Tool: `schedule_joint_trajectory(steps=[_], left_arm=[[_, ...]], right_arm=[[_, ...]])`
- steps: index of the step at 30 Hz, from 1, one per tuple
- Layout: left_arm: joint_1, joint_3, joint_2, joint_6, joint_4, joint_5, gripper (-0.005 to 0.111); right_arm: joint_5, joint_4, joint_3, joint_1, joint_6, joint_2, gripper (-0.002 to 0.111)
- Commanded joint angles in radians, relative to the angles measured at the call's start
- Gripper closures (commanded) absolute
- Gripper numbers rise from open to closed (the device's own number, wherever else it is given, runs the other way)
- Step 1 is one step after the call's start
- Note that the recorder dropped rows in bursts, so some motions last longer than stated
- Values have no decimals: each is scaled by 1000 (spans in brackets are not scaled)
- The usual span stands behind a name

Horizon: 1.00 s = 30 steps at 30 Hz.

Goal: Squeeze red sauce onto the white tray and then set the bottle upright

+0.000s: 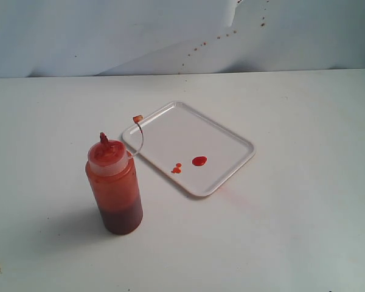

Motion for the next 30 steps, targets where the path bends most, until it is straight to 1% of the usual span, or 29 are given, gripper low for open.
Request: schedule_joint_trajectory(steps=[1,3,5,6,8,10,11,12,13,15,16,19,25,28,30], left_arm=[[2,5,-3,6,-10,-5,107],[2,5,-3,6,-10,-5,107],[2,5,-3,6,-10,-5,107],[2,5,-3,6,-10,-5,107],[2,5,-3,6,-10,-5,107],[2,5,-3,6,-10,-5,107],[2,5,-3,6,-10,-5,107],[2,5,-3,8,-10,-5,107],[2,5,-3,8,-10,-5,107],[2,5,-3,8,-10,-5,107],[2,5,-3,8,-10,-5,107],[2,5,-3,8,-10,-5,107],[2,5,-3,8,-10,-5,107],[2,5,-3,8,-10,-5,107],[2,5,-3,8,-10,-5,107]], right_arm=[[26,-32,6,-11,-5,-5,108],[43,-37,6,-11,-3,-5,108],[54,-161,6,-11,114,-5,108],[54,-303,6,-11,255,-5,108],[41,-635,6,-11,611,-5,108],[28,-1011,6,-11,1006,-7,108],[28,-1282,6,-11,1250,-7,108],[28,-1384,6,-11,1348,-7,108],[28,-1517,11,-11,1493,-7,108],[7,-1587,38,-11,1541,-7,108],[-13,-1587,56,-11,1541,-7,108],[-186,-1557,148,-11,1539,-7,108],[-144,-1567,148,-11,1535,-7,108],[-126,-1567,148,-7,1480,-12,108],[-94,-1567,148,17,1444,-22,108]])
